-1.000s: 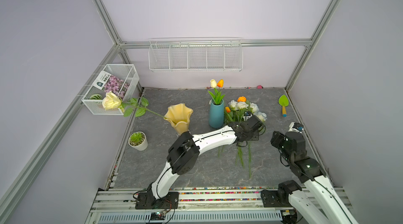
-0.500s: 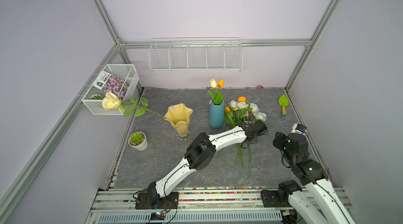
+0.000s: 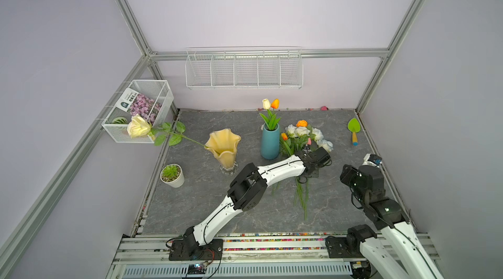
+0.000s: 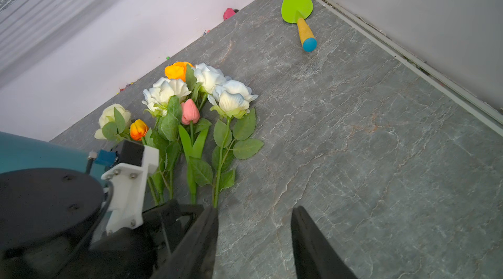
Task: Arrange the flowers in different vases according to their variety
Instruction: Pick up the flower at the center of the board, then insert the flower into the vase.
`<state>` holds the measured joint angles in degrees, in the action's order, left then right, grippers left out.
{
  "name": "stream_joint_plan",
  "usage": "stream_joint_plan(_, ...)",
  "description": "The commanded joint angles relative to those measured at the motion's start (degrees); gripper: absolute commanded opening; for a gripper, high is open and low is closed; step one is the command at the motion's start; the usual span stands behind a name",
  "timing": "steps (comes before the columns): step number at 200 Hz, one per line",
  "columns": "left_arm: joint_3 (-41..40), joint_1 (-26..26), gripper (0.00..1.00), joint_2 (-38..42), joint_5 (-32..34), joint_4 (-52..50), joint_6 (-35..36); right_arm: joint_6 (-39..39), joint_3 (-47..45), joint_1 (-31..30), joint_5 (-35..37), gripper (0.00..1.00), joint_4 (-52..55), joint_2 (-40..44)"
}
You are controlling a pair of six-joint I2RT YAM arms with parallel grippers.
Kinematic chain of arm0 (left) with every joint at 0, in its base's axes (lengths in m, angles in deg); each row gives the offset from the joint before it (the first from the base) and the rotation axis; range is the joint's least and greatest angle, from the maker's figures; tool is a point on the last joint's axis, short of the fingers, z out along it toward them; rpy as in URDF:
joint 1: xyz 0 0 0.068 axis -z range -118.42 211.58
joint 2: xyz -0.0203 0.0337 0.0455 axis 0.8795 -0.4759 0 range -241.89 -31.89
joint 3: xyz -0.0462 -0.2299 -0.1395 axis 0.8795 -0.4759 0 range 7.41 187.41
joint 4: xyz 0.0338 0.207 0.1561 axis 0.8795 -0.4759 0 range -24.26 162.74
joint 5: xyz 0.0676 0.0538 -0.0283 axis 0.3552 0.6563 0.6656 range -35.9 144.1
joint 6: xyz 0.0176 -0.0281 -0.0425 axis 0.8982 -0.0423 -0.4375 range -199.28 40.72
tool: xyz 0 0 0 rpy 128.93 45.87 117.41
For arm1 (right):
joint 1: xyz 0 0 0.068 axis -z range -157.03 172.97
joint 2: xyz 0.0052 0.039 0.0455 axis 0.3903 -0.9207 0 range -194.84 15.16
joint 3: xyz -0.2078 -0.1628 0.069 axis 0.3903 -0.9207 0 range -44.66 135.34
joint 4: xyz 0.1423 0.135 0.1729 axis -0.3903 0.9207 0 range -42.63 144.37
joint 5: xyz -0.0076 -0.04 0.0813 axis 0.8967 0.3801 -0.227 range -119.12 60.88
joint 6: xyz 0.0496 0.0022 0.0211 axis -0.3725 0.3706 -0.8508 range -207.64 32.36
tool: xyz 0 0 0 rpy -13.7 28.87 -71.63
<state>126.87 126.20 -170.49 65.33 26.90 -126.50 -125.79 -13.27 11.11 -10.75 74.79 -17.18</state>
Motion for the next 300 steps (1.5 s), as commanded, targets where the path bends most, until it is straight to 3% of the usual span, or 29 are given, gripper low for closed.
stream_joint_plan(1, -5.3, 1.0, 0.0, 9.3, 0.3, 5.0, 2.0, -0.7, -1.2, 0.4, 0.0, 0.48, -0.4, 0.0)
stream_joint_plan(50, -25.2, 1.7, 0.0, 25.1, -2.8, 24.4, 11.8, -0.8, -1.7, 0.6, 0.2, 0.48, -0.6, 0.4)
stream_joint_plan(91, -30.7, 1.7, 0.0, 33.3, -1.7, 31.8, 19.2, -0.8, -1.7, 0.5, -0.1, 0.48, -0.7, 0.4)
stream_joint_plan(107, -31.3, 1.8, 0.0, 36.4, 2.1, 34.3, 24.5, -0.8, -1.8, 0.6, -0.4, 0.48, -0.7, 0.7)
stream_joint_plan(124, -31.1, 1.7, 0.0, 39.1, 10.7, 36.8, 29.9, -0.8, -1.9, 0.6, -0.6, 0.48, -0.7, 0.5)
stream_joint_plan(158, -32.5, -0.3, 0.0, 42.1, 21.7, 50.2, 43.6, -1.0, -2.2, 0.6, -1.5, 0.48, -1.4, 0.1)
stream_joint_plan(172, -33.1, -3.1, 0.0, 43.2, 19.9, 54.6, 46.1, -1.0, -2.3, 0.6, -1.6, 0.48, -1.4, 0.0)
stream_joint_plan(204, -36.5, -11.5, 0.0, 46.0, 8.6, 64.7, 48.3, -0.9, -2.4, 0.6, -2.1, 0.48, -1.8, -0.8)
stream_joint_plan(229, -38.7, -16.1, 0.0, 46.1, 4.9, 72.1, 51.5, -0.8, -2.5, 0.6, -2.5, 0.48, -2.2, -1.5)
stream_joint_plan(300, -50.0, -21.1, 0.0, 42.6, -0.5, 89.9, 56.0, -0.6, -2.8, 0.6, -2.6, 0.48, -3.0, -2.8)
